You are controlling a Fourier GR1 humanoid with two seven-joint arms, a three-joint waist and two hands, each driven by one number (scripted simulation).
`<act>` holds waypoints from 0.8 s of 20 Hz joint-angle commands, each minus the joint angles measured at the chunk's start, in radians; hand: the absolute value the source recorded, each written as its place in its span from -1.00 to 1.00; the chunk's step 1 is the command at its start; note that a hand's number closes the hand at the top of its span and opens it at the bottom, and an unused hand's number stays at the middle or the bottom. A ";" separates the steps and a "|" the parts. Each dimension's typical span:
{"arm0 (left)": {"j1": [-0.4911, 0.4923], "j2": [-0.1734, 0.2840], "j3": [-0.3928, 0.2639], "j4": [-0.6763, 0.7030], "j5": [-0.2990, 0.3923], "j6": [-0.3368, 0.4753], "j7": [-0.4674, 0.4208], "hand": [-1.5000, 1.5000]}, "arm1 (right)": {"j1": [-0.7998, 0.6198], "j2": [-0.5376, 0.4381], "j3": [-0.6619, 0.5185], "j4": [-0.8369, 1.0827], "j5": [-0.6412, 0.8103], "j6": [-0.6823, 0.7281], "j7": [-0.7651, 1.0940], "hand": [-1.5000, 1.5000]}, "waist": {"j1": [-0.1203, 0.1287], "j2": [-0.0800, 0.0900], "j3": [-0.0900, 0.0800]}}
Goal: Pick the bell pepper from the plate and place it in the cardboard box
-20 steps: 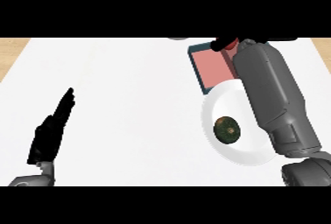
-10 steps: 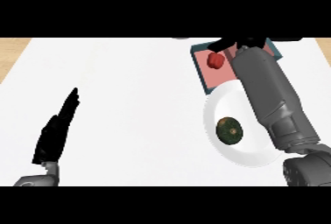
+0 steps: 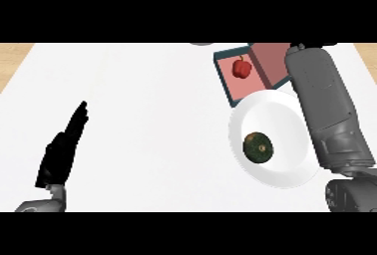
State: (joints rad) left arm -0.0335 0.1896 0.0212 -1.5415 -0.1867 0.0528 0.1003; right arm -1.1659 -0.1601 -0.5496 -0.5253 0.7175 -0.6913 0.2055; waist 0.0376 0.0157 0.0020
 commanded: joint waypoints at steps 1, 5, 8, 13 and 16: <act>0.016 -0.023 -0.009 -0.008 -0.013 0.022 0.004 0.00 | 0.059 -0.026 -0.084 -0.088 -0.137 -0.016 -0.149 -1.00 | -0.022 -0.009 0.000; 0.030 0.009 0.021 -0.043 0.013 -0.006 0.025 0.00 | 0.138 -0.049 -0.115 -0.143 -0.184 -0.061 -0.176 -1.00 | -0.035 -0.017 -0.001; 0.053 -0.003 0.017 -0.025 0.013 -0.008 0.011 0.00 | 0.216 -0.116 -0.128 -0.226 -0.222 0.013 -0.149 -1.00 | -0.049 -0.021 -0.002; 0.069 0.021 0.061 -0.010 0.019 -0.002 -0.032 0.00 | 0.414 -0.159 -0.139 -0.479 -0.318 0.179 -0.130 -1.00 | -0.067 -0.027 -0.002; 0.074 -0.006 0.038 -0.037 -0.008 0.026 -0.004 0.00 | 0.555 -0.120 -0.096 -0.694 -0.333 0.260 -0.049 -1.00 | -0.072 -0.030 -0.003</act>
State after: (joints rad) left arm 0.0242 0.1916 0.0600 -1.5522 -0.1850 0.0647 0.0867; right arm -0.7577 -0.2877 -0.6651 -1.0120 0.4248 -0.5243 0.1049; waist -0.0282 -0.0109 -0.0005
